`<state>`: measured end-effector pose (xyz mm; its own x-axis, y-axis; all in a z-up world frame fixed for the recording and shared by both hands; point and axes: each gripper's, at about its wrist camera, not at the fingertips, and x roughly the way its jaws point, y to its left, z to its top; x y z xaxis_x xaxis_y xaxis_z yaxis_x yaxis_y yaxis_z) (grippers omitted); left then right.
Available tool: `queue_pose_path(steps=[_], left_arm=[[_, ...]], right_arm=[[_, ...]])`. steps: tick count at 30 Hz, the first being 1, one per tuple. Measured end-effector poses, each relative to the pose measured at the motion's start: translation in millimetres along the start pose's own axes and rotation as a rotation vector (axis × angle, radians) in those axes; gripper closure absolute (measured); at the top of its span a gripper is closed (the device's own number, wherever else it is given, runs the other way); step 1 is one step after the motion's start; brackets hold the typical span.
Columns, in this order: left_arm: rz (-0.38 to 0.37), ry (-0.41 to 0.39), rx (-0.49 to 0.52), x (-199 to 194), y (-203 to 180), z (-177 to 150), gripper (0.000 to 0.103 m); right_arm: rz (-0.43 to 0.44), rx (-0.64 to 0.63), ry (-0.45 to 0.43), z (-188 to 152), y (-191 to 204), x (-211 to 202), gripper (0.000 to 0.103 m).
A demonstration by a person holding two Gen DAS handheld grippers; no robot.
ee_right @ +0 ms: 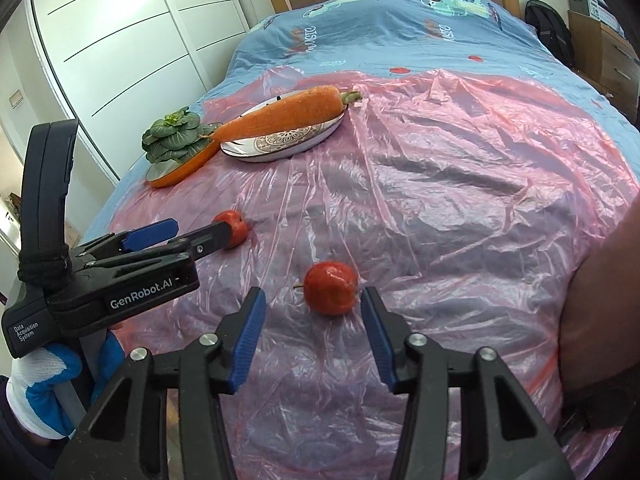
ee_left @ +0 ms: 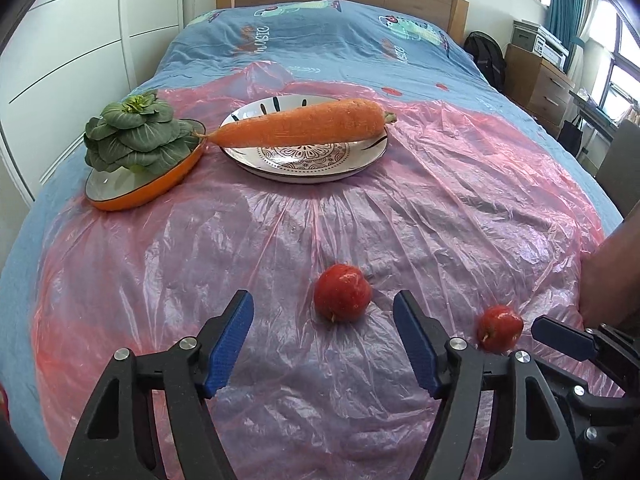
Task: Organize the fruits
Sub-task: 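Grasp a red apple with the left tool while the right tool grasps another red apple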
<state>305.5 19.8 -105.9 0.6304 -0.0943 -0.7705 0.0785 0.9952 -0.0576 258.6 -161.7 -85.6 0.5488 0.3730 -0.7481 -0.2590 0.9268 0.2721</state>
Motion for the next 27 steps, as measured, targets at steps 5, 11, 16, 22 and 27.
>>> queue_pose_path(steps=[5,11,16,22,27], left_arm=[[-0.024,0.016,0.017,14,-2,3,0.042],[-0.03,0.032,0.03,26,-4,2,0.046],[-0.03,0.036,0.039,32,-3,0,0.055],[-0.026,0.031,0.045,33,-4,-1,0.06],[-0.016,0.028,0.074,33,-9,-2,0.068]], right_arm=[[0.005,0.029,0.017,3,-9,14,0.027],[0.009,0.01,0.031,3,-8,25,0.033],[0.008,-0.001,0.034,0,-6,30,0.034],[0.008,-0.008,0.034,0,-5,32,0.035],[0.01,-0.008,0.036,-1,-6,34,0.036]])
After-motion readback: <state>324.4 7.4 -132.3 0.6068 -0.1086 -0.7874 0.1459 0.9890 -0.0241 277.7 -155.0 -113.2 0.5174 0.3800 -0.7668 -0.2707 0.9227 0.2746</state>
